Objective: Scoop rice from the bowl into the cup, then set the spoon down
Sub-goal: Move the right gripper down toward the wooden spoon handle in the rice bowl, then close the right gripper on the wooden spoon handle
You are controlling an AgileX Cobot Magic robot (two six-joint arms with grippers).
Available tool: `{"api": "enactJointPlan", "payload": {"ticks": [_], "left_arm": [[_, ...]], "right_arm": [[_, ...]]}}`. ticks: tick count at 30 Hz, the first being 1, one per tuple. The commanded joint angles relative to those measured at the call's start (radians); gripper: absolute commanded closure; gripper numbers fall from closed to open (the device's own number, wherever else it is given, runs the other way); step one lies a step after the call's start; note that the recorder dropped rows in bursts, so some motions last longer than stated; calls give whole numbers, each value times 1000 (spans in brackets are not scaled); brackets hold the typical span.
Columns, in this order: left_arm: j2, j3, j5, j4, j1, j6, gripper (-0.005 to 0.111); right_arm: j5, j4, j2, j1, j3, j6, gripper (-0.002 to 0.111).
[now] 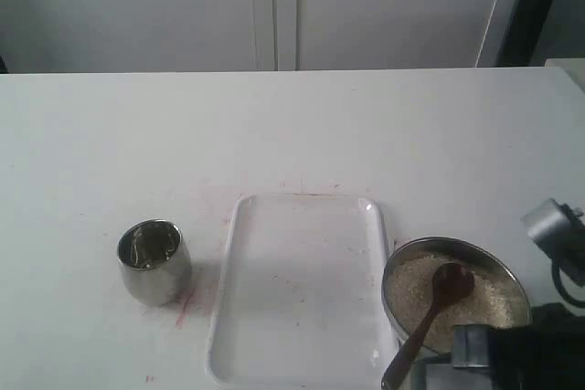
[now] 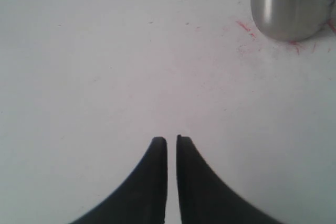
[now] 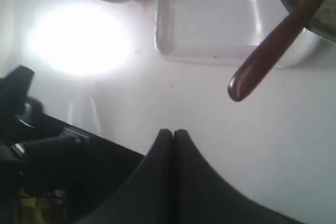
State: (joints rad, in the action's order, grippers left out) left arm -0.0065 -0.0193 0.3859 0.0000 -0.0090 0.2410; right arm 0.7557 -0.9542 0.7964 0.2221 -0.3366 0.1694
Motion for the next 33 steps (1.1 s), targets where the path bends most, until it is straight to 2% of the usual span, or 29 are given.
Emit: {"api": "enactJointPlan", "payload": {"ticks": [1, 7, 16, 27, 33], "left_arm": [[7, 9, 48, -6, -4, -6, 92], [7, 9, 48, -6, -4, -6, 92], [7, 9, 48, -6, -4, -6, 92], [7, 9, 48, -6, -4, -6, 92], [7, 9, 48, -6, -4, -6, 92]], "right_arm": [[205, 302, 87, 7, -150, -99, 108], [364, 405, 177, 7, -291, -101, 108], [382, 427, 218, 9, -422, -99, 108], [355, 440, 297, 166, -434, -85, 108], [416, 618, 381, 249, -498, -91, 108]]}}
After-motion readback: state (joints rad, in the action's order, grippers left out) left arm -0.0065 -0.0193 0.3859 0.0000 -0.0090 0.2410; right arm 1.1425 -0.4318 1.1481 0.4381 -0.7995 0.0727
